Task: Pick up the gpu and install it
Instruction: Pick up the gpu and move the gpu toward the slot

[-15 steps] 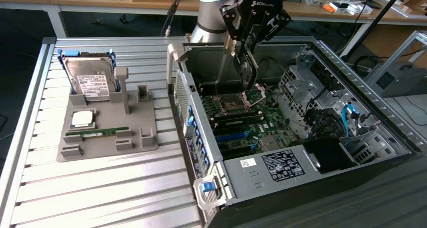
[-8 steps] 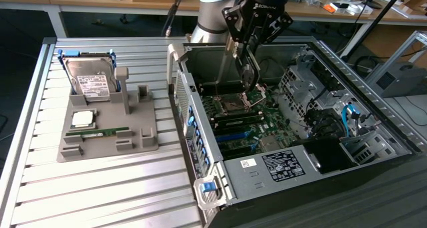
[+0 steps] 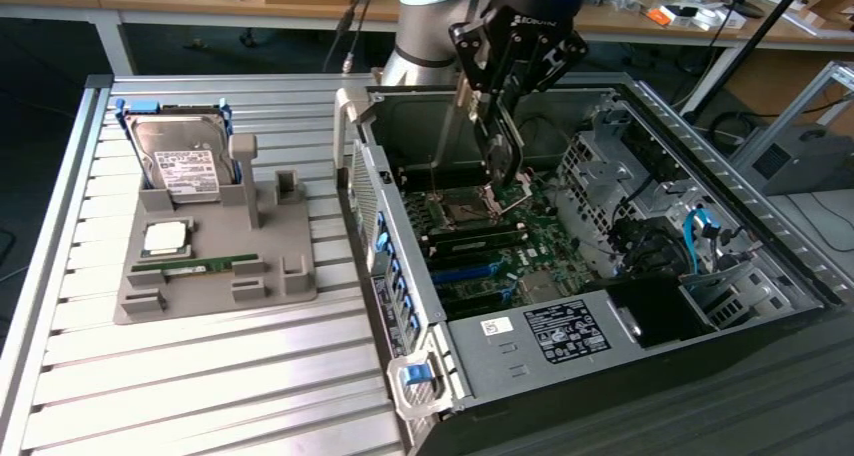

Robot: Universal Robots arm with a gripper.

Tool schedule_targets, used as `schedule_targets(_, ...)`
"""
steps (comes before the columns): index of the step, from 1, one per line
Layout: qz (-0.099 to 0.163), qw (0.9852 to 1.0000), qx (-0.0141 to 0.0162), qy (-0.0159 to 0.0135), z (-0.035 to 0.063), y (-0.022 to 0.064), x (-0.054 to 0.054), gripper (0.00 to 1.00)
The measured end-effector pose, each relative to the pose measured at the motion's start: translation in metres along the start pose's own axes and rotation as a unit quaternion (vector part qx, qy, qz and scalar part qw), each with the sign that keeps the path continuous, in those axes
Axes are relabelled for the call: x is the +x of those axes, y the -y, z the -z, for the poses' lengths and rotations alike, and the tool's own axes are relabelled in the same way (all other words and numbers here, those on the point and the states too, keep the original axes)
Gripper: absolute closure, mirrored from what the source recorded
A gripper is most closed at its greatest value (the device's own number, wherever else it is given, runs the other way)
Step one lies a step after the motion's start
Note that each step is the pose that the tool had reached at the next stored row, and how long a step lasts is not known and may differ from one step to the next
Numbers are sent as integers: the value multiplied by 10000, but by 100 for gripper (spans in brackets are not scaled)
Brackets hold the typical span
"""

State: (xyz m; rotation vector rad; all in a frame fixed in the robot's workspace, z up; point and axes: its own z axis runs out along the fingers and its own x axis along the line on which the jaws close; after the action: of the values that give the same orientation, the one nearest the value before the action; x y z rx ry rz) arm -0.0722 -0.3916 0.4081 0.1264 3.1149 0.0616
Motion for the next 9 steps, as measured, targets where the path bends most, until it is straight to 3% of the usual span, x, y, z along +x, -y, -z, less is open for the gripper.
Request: schedule_targets(9,0,10000,0,0,-54,38,-27,73)
